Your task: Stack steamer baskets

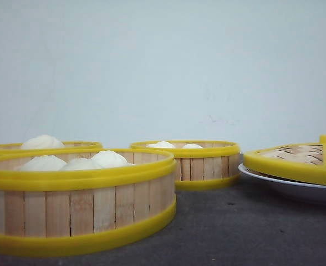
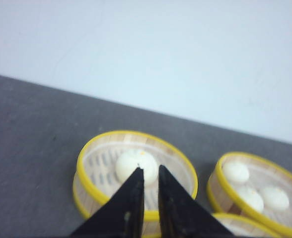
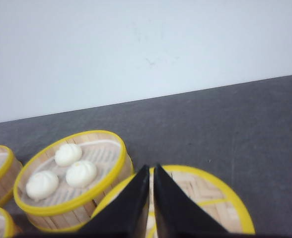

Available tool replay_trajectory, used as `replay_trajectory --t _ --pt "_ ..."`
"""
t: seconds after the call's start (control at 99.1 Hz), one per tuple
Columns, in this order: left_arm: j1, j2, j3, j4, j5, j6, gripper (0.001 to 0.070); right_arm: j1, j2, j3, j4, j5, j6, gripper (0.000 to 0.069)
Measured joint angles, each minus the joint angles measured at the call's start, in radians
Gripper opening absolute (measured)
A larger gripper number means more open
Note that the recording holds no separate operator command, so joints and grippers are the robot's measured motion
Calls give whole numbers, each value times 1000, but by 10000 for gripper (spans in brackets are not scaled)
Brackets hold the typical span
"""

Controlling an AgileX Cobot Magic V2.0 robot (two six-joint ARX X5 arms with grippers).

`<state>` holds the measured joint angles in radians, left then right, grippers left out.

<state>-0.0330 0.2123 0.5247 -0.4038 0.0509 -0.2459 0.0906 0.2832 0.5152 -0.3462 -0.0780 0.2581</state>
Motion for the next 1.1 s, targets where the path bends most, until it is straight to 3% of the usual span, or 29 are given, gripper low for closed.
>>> replay_trajectory --t 0.262,0.393,0.646,0.696,0.757,0.807,0.868,0.898,0.979,1.1 --pt "0 308 265 -202 0 130 25 0 339 271 -177 0 -98 10" --pt "0 428 277 -234 0 180 25 0 475 309 -213 -19 -135 10" --pt "0 528 275 -251 0 202 26 0 626 309 -275 -33 -158 18" --pt "0 536 275 -251 0 202 31 0 644 309 -274 -41 -158 72" --pt "0 541 275 -251 0 202 83 0 657 309 -274 -51 -158 198" --pt "0 542 275 -251 0 201 184 0 665 309 -274 -52 -158 340" --pt "0 541 275 -250 0 202 352 0 677 309 -271 -53 -158 507" --pt "0 541 275 -249 0 202 431 0 684 309 -269 -53 -158 554" --pt "0 541 275 -246 0 202 549 4 707 309 -256 -64 -158 611" --pt "0 541 275 -243 0 202 584 31 763 309 -170 -114 -151 625"
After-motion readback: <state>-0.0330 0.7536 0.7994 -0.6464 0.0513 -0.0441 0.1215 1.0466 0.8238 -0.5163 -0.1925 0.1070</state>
